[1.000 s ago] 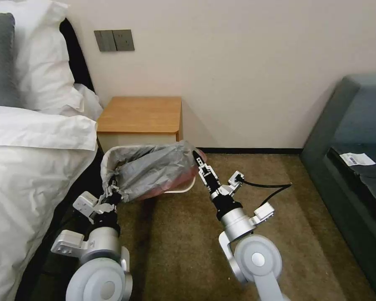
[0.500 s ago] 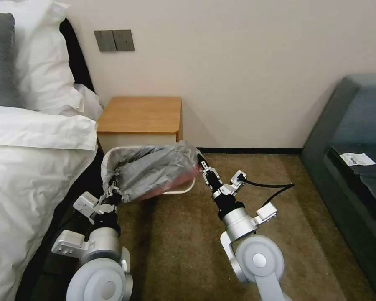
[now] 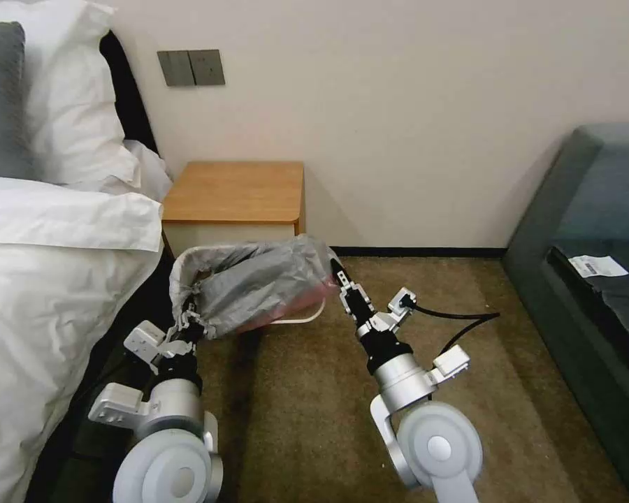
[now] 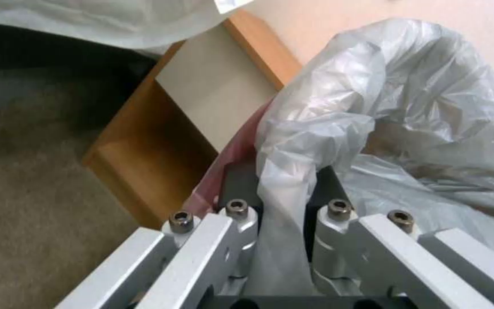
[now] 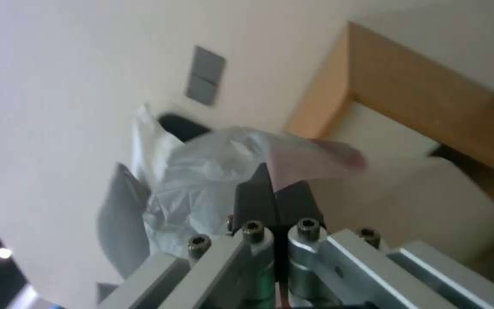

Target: Pick up the garbage bag from the table and place it over the trash can.

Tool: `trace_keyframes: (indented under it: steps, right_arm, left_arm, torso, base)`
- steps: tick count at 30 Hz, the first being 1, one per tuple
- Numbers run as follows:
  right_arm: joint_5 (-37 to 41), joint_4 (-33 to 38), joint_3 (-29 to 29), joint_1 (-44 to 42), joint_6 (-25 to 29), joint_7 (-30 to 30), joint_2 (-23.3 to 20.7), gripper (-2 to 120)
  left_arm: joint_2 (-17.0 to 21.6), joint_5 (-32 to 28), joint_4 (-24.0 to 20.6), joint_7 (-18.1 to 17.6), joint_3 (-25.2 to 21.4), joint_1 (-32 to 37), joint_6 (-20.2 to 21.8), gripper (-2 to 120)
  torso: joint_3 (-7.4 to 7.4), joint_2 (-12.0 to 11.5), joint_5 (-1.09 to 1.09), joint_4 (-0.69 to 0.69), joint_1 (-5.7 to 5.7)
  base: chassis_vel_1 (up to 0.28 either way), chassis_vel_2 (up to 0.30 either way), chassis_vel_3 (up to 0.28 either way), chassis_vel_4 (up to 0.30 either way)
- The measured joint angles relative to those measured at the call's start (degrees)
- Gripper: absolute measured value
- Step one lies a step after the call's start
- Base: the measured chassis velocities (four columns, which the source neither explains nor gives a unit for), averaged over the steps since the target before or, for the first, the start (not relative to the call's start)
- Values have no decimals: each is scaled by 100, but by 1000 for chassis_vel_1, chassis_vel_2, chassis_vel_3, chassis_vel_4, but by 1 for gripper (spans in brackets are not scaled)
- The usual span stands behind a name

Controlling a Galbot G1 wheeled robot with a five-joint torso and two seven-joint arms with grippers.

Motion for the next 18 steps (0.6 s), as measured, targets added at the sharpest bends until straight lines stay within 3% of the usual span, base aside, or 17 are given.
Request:
trace_keyframes:
  steps: [11,18]
  right_arm:
    - [-284,144,95,-355,-226,166,-330,0]
    - [-612,-289,240,-89,-121,31,-366,0]
  left_arm:
    - [0,-251,-91,-102,-81,-240,114,9]
    - [0,-521,-318,-211,15,-56,201,9]
  torso:
    - [0,0,0,-1,0]
    - [0,0,0,0,0]
  base:
    - [0,0,0,0]
    - [0,0,0,0]
